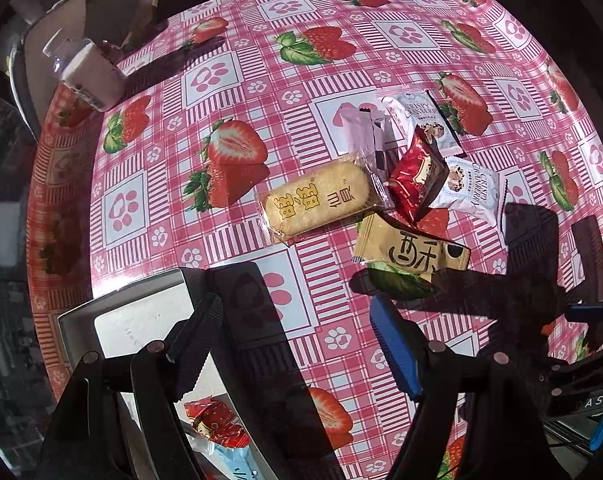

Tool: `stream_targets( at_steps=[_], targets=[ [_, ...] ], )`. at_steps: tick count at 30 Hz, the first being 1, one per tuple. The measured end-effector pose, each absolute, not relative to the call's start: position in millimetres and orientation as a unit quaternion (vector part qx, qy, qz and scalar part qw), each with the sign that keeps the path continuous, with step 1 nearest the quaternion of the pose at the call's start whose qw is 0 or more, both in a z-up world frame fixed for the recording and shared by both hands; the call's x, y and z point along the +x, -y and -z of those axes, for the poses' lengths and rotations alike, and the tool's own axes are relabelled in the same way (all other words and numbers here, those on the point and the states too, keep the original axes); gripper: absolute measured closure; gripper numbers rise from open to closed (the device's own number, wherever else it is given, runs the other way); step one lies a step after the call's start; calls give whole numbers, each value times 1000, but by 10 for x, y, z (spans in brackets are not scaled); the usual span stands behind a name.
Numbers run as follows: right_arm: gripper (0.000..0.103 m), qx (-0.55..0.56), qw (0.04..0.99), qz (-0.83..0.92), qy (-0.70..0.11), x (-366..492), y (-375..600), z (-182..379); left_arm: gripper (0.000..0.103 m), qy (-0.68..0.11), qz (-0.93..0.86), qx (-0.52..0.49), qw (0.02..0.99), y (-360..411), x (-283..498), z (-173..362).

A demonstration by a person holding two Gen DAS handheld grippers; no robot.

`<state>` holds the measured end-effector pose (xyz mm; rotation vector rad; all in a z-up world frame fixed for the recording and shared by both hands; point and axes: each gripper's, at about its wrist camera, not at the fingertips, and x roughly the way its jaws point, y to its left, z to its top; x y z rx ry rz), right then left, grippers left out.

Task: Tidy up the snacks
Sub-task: 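Move the left tool to the yellow cake packet while the right tool moves to the Crispy Cranberry packet, then grasp the yellow cake packet with the left tool while the right tool grasps the white Crispy Cranberry packet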

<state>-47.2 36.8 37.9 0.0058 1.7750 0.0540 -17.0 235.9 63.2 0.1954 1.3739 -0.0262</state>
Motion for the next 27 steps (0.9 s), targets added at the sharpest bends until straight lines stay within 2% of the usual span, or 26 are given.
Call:
stream_targets(
  at_steps=[11,18,21,22,24,26,27],
  targets=[
    [0,-85,666,-54,-739,318,-416,-547,23,-584,101,217,775,-2112,322,-357],
    [0,-186,684,-106,-698,815,-848,-489,22,-604,132,202,759,-2143,459,-109],
    [0,-195,682,-115,-695,941,-938,-391,23,-619,129,157,759,-2225,514,-56],
    [3,-192,682,-115,-696,963,-935,-371,25,-626,126,133,758,-2268,542,-49],
    [21,-183,688,-114,-693,878,-922,-307,45,-634,125,93,757,-2325,568,-56],
    [58,-198,697,-107,-681,915,-1050,-341,57,-636,115,89,758,-2330,569,-72],
    [60,-199,698,-111,-679,946,-1060,-383,63,-638,112,84,757,-2329,559,-80]
  ],
)
